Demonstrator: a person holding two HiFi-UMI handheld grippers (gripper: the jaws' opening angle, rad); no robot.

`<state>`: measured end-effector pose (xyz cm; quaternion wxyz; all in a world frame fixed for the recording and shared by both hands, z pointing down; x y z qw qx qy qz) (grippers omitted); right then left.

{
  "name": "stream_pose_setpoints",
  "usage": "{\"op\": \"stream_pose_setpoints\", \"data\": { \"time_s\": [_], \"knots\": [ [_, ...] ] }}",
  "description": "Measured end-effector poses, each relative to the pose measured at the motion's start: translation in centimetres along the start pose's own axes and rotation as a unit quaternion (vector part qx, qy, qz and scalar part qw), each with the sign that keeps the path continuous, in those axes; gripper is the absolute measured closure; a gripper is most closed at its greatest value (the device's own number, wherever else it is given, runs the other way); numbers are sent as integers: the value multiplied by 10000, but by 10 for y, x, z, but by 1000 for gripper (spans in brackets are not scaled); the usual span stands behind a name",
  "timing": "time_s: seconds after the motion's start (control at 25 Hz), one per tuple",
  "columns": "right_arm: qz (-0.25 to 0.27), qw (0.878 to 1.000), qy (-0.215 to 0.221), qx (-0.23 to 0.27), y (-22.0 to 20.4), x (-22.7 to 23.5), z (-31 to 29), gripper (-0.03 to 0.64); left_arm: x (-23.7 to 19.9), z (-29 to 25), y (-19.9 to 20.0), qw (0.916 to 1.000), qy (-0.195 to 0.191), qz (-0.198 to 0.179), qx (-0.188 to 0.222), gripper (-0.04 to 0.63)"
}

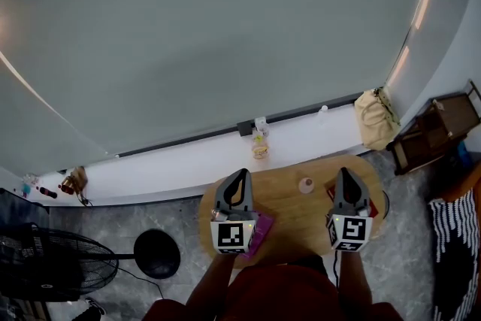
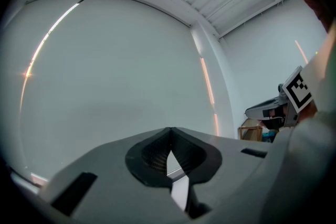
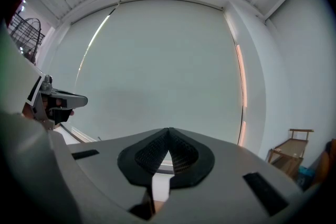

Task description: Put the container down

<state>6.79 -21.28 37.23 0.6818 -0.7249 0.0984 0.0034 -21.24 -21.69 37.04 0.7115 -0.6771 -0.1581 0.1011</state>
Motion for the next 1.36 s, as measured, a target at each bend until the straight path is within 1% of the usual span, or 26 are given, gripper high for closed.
{"op": "stream_pose_setpoints", "data": {
  "time_s": [0.48, 1.36],
  "knots": [
    [104, 9999, 52, -30, -1, -4, -5, 618, -4, -2, -4, 9999, 14, 40, -113, 589],
    [94, 9998, 32, -187, -9, -3, -6, 618, -2, -3, -7, 9999, 30, 109, -129, 589]
  ]
}}
Point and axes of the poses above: the fingertips, and each gripper's own axes: z backward along the fingers, x to its right, y out of its top, the point moved 8 cm from there along z, backward along the fingers, and after that the axes turned 3 degrees about -y, right-handed, at the moved point
